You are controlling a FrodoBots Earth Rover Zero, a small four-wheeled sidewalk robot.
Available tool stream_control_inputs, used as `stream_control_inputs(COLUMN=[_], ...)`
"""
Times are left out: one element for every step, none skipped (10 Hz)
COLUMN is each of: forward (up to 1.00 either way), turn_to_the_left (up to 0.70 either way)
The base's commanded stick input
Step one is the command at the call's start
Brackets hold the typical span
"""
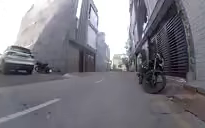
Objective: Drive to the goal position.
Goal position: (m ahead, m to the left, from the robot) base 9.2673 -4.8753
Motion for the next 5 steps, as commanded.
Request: stream_control_inputs(forward=[1.00,1.00,1.00,1.00,1.00], turn_to_the_left=[0.00,0.00,0.00,0.00,0.00])
